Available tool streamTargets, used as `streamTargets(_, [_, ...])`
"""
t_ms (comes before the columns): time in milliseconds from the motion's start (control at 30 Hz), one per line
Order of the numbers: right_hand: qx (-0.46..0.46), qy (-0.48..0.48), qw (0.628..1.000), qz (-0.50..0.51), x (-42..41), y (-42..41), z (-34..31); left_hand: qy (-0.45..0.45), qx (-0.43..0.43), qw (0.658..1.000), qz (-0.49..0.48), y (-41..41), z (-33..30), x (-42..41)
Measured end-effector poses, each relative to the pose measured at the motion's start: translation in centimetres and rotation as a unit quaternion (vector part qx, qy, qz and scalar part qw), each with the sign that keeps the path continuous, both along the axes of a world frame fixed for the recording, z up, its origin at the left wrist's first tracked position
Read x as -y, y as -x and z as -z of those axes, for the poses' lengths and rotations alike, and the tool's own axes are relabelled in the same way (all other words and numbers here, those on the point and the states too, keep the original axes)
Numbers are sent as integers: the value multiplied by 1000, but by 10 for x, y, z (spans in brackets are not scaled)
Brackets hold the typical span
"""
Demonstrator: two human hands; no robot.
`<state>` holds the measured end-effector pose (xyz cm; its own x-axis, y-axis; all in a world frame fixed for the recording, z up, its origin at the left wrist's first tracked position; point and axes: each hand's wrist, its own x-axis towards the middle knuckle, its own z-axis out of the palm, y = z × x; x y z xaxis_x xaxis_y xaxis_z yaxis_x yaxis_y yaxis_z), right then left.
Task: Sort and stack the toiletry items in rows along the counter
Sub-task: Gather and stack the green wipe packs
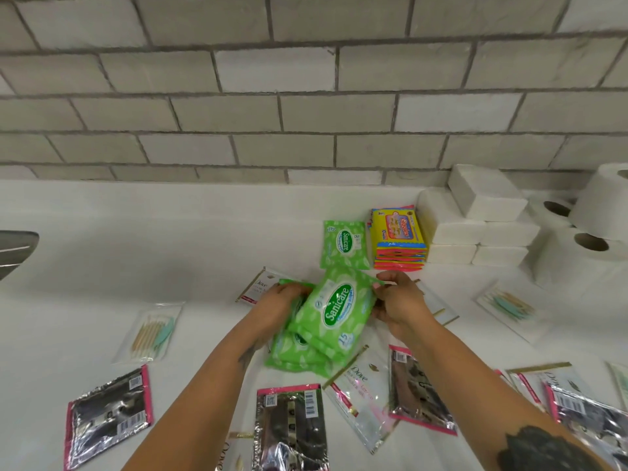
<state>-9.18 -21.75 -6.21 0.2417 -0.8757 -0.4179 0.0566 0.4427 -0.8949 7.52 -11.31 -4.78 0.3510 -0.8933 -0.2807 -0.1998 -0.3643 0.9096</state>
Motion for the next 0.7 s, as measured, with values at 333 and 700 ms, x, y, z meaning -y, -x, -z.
streamTargets(333, [178, -112, 969, 126, -8, -18, -7, 13, -169, 985, -28, -15, 12, 8])
streamTargets(700, [-243, 312, 917, -55, 0, -13, -8, 16, -57, 998, 2, -31, -2, 29])
